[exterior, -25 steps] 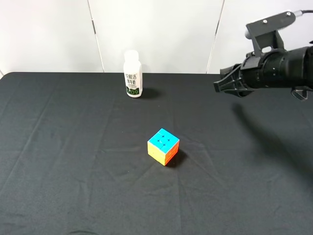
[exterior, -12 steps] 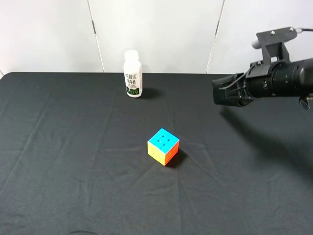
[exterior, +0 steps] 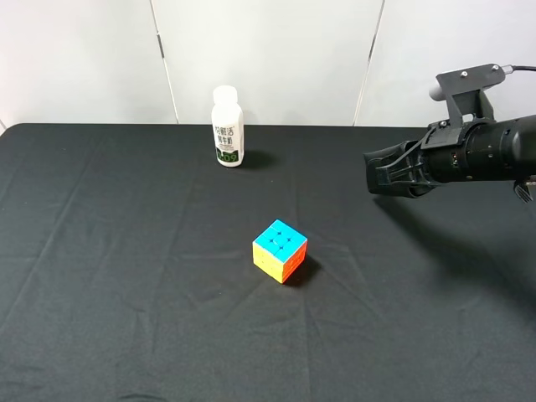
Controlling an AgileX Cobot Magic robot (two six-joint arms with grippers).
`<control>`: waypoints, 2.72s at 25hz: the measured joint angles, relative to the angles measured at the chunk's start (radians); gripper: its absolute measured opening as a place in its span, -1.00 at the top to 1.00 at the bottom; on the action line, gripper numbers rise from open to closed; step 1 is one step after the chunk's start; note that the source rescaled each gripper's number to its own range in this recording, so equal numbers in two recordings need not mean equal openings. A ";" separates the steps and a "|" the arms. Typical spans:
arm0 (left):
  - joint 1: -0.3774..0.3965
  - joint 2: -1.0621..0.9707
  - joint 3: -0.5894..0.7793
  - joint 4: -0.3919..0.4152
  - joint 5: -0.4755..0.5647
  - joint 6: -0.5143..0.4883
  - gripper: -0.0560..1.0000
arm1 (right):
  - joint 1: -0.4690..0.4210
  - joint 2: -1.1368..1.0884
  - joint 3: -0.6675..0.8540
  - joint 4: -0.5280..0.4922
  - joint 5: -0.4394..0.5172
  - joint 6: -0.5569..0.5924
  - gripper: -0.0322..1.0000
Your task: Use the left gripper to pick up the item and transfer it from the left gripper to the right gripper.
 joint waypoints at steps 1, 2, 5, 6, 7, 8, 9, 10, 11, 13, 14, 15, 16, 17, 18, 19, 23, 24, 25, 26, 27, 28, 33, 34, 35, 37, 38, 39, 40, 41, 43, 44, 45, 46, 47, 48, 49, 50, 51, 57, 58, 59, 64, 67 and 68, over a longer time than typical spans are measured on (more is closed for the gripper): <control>0.000 0.000 0.000 0.000 0.000 0.000 -0.98 | 0.000 0.000 0.000 0.000 0.000 0.014 0.71; 0.000 0.000 0.000 0.000 0.000 0.000 -0.98 | 0.000 0.000 0.000 0.000 0.000 0.029 0.26; 0.000 0.000 0.000 0.000 0.000 0.000 -0.97 | 0.000 0.000 0.000 -0.002 -0.017 0.072 -0.71; 0.000 0.000 0.000 0.000 0.000 0.000 -0.97 | 0.000 0.000 0.000 -0.004 -0.033 0.076 -0.83; 0.000 0.000 0.000 0.000 0.000 0.000 -0.97 | 0.000 0.000 0.000 -0.004 -0.047 0.078 -0.90; 0.000 0.000 0.000 0.000 0.000 0.000 -0.97 | 0.000 0.000 0.000 -0.004 -0.056 0.080 -0.94; 0.000 0.000 0.000 0.000 0.000 0.000 -0.97 | 0.000 0.000 0.000 -0.004 -0.064 0.081 -0.96; 0.000 0.000 0.000 0.000 0.000 0.000 -0.97 | 0.000 0.000 0.000 -0.004 -0.064 0.082 -0.97; 0.000 0.000 0.000 0.000 0.000 0.000 -0.97 | 0.000 0.000 0.000 -0.004 -0.064 0.084 -0.98; 0.000 0.000 0.000 0.000 0.000 0.000 -0.97 | 0.000 0.000 0.000 -0.004 -0.064 0.085 -1.00; 0.000 0.000 0.000 0.000 0.000 0.000 -0.97 | 0.000 0.000 0.000 -0.004 -0.064 0.085 -1.00; 0.000 0.000 0.000 0.000 0.000 0.000 -0.97 | 0.000 0.000 0.000 -0.004 -0.064 0.085 -1.00; 0.000 0.000 0.000 0.000 0.000 0.000 -0.97 | 0.000 0.000 0.000 -0.004 -0.064 0.085 -1.00; 0.000 0.000 0.000 0.000 0.000 0.000 -0.97 | 0.000 0.000 0.000 -0.004 -0.064 0.085 -1.00; 0.000 0.000 0.000 0.000 0.000 0.000 -0.97 | 0.000 0.000 0.000 -0.004 -0.064 0.086 -1.00; 0.000 0.000 0.000 0.000 0.000 0.000 -0.97 | 0.000 0.000 0.000 -0.004 -0.064 0.086 -1.00; 0.000 0.000 0.000 0.000 0.000 0.000 -0.97 | 0.000 -0.014 0.000 -0.004 -0.055 0.087 -1.00; 0.000 0.000 0.000 0.000 0.000 0.000 -0.97 | 0.000 -0.024 0.000 -0.004 -0.050 0.092 -1.00; 0.000 0.000 0.000 -0.001 0.000 0.000 -0.97 | 0.000 -0.040 0.000 -0.004 -0.048 0.098 -1.00; 0.000 0.000 0.000 -0.001 0.000 0.000 -0.97 | 0.000 -0.055 0.000 -0.004 -0.047 0.105 -1.00; 0.000 0.000 0.000 -0.001 0.000 0.000 -0.97 | 0.000 -0.072 0.000 -0.004 -0.045 0.113 -1.00; 0.000 0.000 0.000 -0.001 0.000 0.000 -0.97 | 0.000 -0.085 0.000 -0.007 -0.043 0.123 -1.00; 0.000 0.000 0.000 -0.001 0.000 0.000 -0.97 | 0.000 -0.158 0.000 -0.055 -0.039 0.208 -1.00; 0.000 0.000 0.000 -0.001 0.000 0.000 -0.97 | 0.000 -0.175 0.000 -0.069 -0.032 0.230 -1.00; 0.000 0.000 0.000 -0.001 0.000 0.000 -0.97 | 0.000 -0.189 0.000 -0.082 -0.024 0.260 -1.00; 0.000 0.000 0.000 -0.001 0.000 0.000 -0.97 | 0.000 -0.225 0.000 -0.129 0.004 0.331 -1.00; 0.000 0.000 0.000 -0.001 0.000 0.000 -0.97 | 0.000 -0.243 0.000 -0.161 0.024 0.366 -1.00; 0.000 0.000 0.000 -0.001 0.000 0.000 -0.97 | 0.000 -0.258 0.000 -0.197 0.045 0.417 -1.00; 0.000 0.000 0.000 -0.001 0.000 0.000 -0.97 | 0.000 -0.275 0.000 -0.246 0.061 0.477 -1.00; 0.000 0.000 0.000 -0.001 0.000 0.000 -0.97 | 0.000 -0.293 0.000 -0.305 0.080 0.533 -1.00; 0.000 0.000 0.000 -0.001 0.000 0.000 -0.97 | 0.000 -0.327 0.000 -0.441 0.124 0.687 -1.00; 0.000 0.000 0.000 -0.001 0.000 0.000 -0.97 | 0.000 -0.345 0.000 -0.526 0.143 0.773 -1.00; 0.000 0.000 0.000 -0.001 0.000 0.000 -0.97 | 0.000 -0.364 0.000 -0.619 0.168 0.849 -1.00; 0.000 0.000 0.000 -0.001 0.000 0.000 -0.97 | 0.000 -0.379 -0.004 -0.701 0.200 0.944 -1.00; 0.000 0.000 0.000 -0.001 0.000 0.000 -0.97 | 0.000 -0.397 -0.012 -0.803 0.237 1.042 -1.00; 0.000 0.000 0.000 -0.001 0.000 0.000 -0.97 | 0.000 -0.415 -0.026 -0.905 0.270 1.141 -1.00; 0.000 0.000 0.000 -0.001 0.000 0.000 -0.97 | 0.000 -0.430 -0.044 -1.004 0.310 1.220 -1.00; 0.000 0.000 0.000 -0.001 0.000 0.000 -0.97 | 0.000 -0.449 -0.064 -1.082 0.349 1.310 -1.00; 0.000 0.000 0.000 -0.001 0.000 0.000 -0.97 | 0.000 -0.469 -0.080 -1.170 0.381 1.391 -1.00; 0.000 0.000 0.000 0.000 0.000 0.000 -0.97 | 0.000 -0.617 -0.136 -1.496 0.580 1.660 -1.00; 0.000 0.000 0.000 0.000 0.000 0.000 -0.97 | 0.000 -0.647 -0.135 -1.524 0.613 1.690 -1.00; 0.000 0.000 0.000 0.000 0.000 0.000 -0.97 | 0.000 -0.679 -0.135 -1.549 0.657 1.711 -1.00; 0.000 0.000 0.000 0.000 0.000 0.000 -0.97 | 0.000 -0.812 -0.135 -1.675 0.870 1.828 -1.00; 0.000 0.000 0.000 0.000 0.000 0.000 -0.97 | 0.000 -0.892 -0.107 -1.737 0.929 1.888 -1.00; 0.000 0.000 0.000 0.000 0.000 0.000 -0.97 | 0.000 -0.924 -0.087 -1.745 0.938 1.905 -1.00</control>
